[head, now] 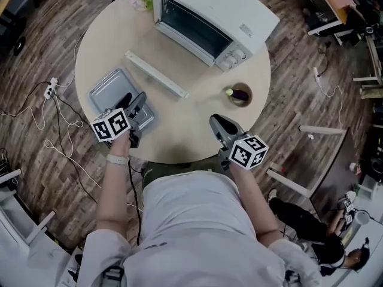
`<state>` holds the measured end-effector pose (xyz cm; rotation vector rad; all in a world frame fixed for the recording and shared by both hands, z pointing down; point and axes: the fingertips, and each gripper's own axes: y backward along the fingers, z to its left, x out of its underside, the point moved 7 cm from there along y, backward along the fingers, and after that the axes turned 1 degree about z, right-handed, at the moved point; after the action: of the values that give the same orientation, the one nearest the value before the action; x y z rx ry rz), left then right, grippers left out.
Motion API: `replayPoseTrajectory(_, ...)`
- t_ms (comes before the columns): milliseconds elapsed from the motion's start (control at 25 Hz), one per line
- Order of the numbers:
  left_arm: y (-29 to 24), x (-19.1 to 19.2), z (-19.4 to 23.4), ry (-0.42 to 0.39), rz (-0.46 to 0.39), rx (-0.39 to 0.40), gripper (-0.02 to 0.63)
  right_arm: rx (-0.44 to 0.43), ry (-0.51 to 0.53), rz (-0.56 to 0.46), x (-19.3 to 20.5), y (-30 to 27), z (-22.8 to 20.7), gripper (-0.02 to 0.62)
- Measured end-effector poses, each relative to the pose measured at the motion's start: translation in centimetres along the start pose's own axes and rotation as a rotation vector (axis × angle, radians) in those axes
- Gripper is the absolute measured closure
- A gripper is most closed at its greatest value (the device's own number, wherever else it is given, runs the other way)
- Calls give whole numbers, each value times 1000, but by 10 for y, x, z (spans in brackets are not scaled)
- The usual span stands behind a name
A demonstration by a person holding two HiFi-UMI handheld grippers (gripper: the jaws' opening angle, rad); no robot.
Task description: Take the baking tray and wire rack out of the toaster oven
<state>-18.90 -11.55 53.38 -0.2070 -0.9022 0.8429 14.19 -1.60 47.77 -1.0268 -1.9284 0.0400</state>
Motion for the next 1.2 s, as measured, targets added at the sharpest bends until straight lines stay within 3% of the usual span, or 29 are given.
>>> replayPoseTrajectory(280, -55, -19, -46, 6, -7, 145, 328, 73, -24, -48, -5, 28, -22, 546)
replayPoseTrajectory(640, -119, -42, -99, 102, -21, 335, 330, 155, -47, -62, -9, 56, -45, 546)
replayPoseTrajectory(920, -158, -70, -131, 182, -100, 466, 330, 183, -57, -48, -16, 60, -60, 546)
replayPoseTrajectory(1200, -201, -91, -148, 247, -137, 534, 330, 204, -65, -19, -21, 59, -72, 546)
